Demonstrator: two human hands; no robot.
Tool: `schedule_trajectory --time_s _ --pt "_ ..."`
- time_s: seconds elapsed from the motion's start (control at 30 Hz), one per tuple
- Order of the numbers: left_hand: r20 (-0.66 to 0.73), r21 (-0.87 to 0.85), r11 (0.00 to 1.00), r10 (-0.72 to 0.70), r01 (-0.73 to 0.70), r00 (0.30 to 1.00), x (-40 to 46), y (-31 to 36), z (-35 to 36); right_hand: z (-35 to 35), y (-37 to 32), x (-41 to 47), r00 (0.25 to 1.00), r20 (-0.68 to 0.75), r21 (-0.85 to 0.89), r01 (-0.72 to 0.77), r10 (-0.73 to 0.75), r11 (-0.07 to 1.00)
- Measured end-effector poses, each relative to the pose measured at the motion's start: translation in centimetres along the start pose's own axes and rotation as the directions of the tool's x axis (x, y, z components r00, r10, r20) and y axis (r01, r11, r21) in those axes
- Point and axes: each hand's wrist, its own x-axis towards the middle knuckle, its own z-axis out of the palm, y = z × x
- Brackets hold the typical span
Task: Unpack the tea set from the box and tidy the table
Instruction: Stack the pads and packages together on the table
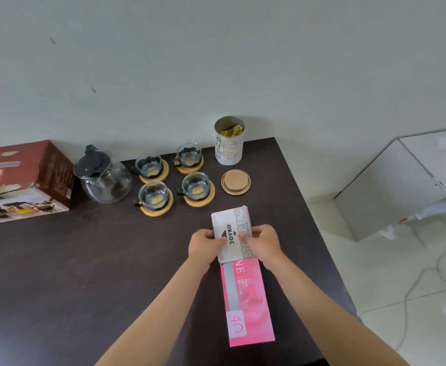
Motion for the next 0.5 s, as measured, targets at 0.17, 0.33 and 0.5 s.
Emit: schedule_trajectory --time_s 0.17,0.33,0.5 --pt "0.027 -0.016 0.994 0.112 -0.112 0.993 2.0 6.8 6.6 -6.7 -3.6 5.8 0.993 -0.091 0.049 0.079 -0.074 0.996" --pt "0.030 0.013 0.983 0.183 -0.184 0.983 5.3 12.6 11.5 -10.8 -7.9 12.2 0.975 -0.146 0.002 0.170 -0.168 0.985" --pt "0.001 0.026 0.971 0.238 -0.238 0.971 10.0 16.8 13.6 -12.1 -11.4 18.2 0.963 -0.138 -0.008 0.231 -0.230 0.973"
